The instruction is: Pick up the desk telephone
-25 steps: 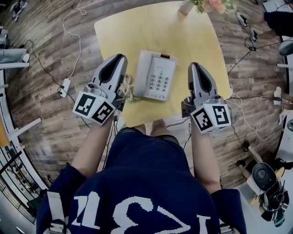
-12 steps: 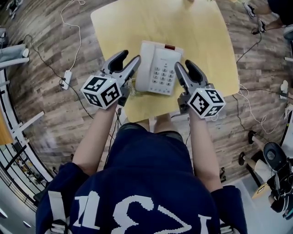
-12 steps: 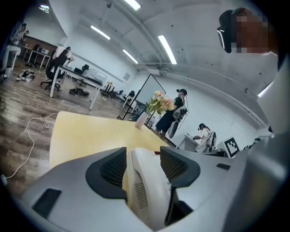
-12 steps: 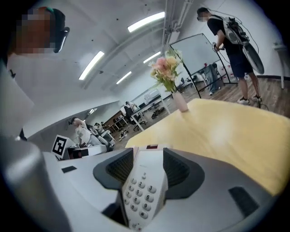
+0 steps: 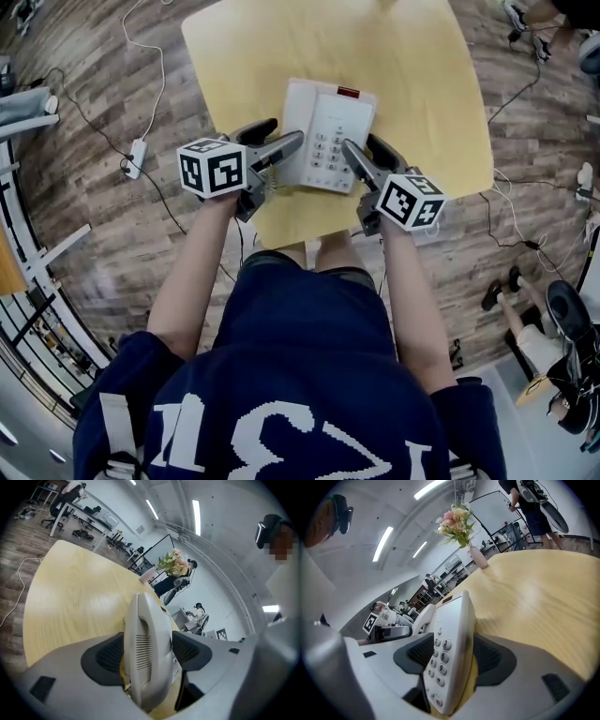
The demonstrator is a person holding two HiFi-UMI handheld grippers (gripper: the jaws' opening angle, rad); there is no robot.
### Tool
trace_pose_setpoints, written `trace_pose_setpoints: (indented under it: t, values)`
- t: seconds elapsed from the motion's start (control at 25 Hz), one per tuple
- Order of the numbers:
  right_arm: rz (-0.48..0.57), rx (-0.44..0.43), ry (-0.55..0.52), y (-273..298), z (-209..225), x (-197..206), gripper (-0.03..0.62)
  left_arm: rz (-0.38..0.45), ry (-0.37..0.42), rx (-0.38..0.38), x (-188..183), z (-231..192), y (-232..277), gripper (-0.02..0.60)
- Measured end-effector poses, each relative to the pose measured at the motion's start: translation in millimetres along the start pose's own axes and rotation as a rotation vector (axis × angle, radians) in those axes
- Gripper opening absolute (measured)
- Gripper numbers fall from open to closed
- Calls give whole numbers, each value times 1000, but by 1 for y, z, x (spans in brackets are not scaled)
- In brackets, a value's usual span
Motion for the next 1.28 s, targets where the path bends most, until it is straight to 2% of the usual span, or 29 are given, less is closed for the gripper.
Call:
trace_pose_setpoints:
  t: [0.2, 0.4, 0.48, 0.52, 0.68, 0.92, 1.28]
  values:
    - [-6, -15, 39, 5, 1, 4, 244, -56, 21, 20, 0, 0, 6, 308]
    - [28, -34, 149, 5, 11, -2, 241, -95, 8, 78, -4, -5, 15, 308]
    - [27, -31, 166, 5, 13, -2, 241, -100, -6, 106, -4, -8, 16, 307]
    - [27, -29, 170, 4, 13, -2, 220, -99, -8, 114, -4, -8, 15, 307]
    - [35, -33, 180, 2, 12, -2, 196, -75, 5, 92, -3, -5, 11, 307]
    - [40, -68, 119, -7, 0, -5, 181, -73, 109, 69, -11, 11, -1, 299]
    - [130, -182, -25, -41, -48, -42, 168, 32, 241, 54, -49, 56, -33, 296]
Point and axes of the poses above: the fingertips, and each gripper's own axes: y forward along the fingers, z to its right, x out of its underside, the point moved 8 cm from there along -y, backward along the fingers, and after that the axes turned 13 degrees about y, right-handed, at the moved point
